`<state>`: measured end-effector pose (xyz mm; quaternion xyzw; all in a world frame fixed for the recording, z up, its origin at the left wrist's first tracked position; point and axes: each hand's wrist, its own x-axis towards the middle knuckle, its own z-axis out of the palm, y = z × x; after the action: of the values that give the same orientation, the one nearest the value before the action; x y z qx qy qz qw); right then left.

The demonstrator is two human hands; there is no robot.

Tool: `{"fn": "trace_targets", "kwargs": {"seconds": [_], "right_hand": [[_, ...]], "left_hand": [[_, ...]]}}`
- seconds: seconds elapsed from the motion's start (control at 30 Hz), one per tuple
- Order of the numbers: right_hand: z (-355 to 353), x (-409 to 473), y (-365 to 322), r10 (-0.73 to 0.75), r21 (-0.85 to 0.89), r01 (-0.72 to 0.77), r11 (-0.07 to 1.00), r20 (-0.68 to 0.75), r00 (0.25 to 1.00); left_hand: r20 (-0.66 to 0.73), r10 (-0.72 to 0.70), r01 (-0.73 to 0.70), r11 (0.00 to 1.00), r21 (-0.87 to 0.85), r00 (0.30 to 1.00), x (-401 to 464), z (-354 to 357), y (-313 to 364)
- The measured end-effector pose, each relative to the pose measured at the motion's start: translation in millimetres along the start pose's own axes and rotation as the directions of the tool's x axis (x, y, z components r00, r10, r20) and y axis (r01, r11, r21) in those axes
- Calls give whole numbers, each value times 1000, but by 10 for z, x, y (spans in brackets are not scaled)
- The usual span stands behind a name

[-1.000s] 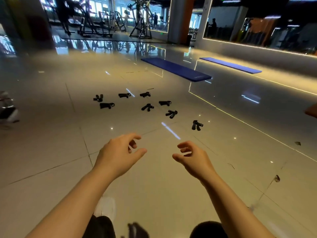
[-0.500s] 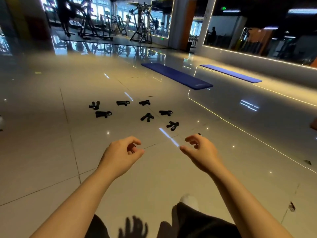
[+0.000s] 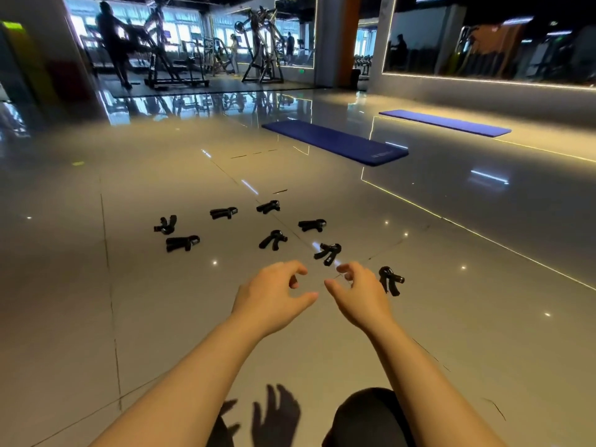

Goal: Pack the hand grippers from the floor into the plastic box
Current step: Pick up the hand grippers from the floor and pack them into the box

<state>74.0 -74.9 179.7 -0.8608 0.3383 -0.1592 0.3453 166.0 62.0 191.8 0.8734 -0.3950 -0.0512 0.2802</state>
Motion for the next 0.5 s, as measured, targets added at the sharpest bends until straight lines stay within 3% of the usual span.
{"fn": "trace_targets", "kwargs": {"seconds": [0.17,0.33,0.5], "right_hand": [[109,558,63,49,26,-50,998,27,998],[42,1190,295,99,-170,-77,982,125,987],[67,1755,668,142,-262,-93,961,176,974]], "left_hand": [[68,-74,73,997,13,995,488,-51,-498],[119,-102,121,979,-166,988,1206,-2,-734],[255,-57,111,973,-200,965,1917,404,-681]]}}
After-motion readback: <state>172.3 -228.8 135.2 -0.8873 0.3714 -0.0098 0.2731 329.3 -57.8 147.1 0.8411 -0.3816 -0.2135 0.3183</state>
